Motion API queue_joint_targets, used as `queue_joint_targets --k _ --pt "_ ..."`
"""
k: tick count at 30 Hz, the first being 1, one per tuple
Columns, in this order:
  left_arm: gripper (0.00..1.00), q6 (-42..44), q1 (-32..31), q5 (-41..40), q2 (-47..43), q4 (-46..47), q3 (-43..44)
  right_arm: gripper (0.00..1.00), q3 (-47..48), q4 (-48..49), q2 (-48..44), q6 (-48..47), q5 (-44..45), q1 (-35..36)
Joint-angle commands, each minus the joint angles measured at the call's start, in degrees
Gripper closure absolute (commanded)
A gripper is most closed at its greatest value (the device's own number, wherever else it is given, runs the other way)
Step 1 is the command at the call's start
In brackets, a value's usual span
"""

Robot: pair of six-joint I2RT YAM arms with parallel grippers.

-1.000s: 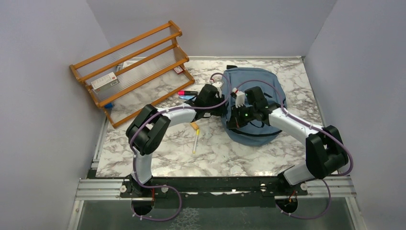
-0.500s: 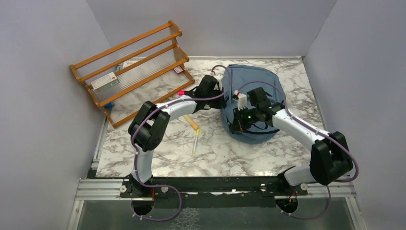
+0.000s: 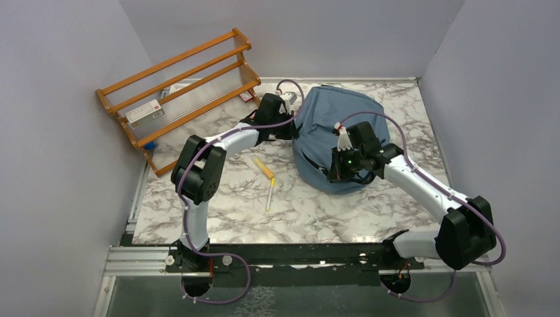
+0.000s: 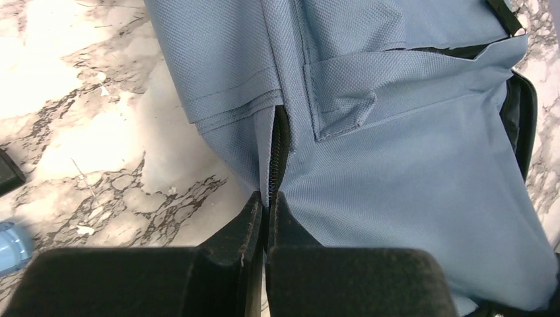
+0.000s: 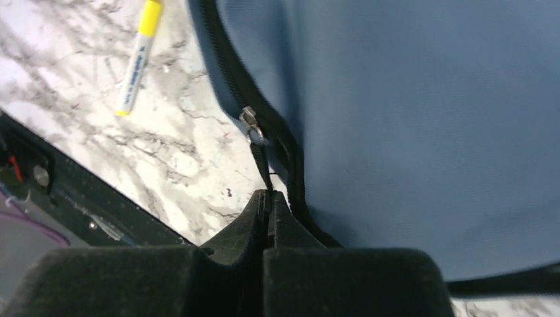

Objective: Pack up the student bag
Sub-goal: Zip the student bag at the center of the board.

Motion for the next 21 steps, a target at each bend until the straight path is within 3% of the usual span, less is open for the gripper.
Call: queue_joint_targets --k 1,10,16,19,21 --pt "1.00 4.32 2.52 -0.87 -0.42 -0.32 2.55 0.99 1.19 -6.48 -2.50 4.32 9.03 0.31" --pt "0.97 3.79 5.38 0.46 -0.62 0.28 0.92 0.99 1.69 -8.79 -6.37 7.62 12.09 0.31" --pt "0.50 -0.27 5.17 5.30 -7.09 5.61 -5.16 0.99 1.17 -6.08 -7.30 8.66 8.81 0.31" --pt "0.38 -1.41 4.85 6.99 -12.87 8.60 -10.09 0.99 0.28 -3.84 -8.58 10.56 9.12 0.31" --pt "0.36 -1.06 4.59 9.27 -17.08 12.17 -14.19 0.99 -0.37 -2.56 -9.74 12.34 9.82 0.31"
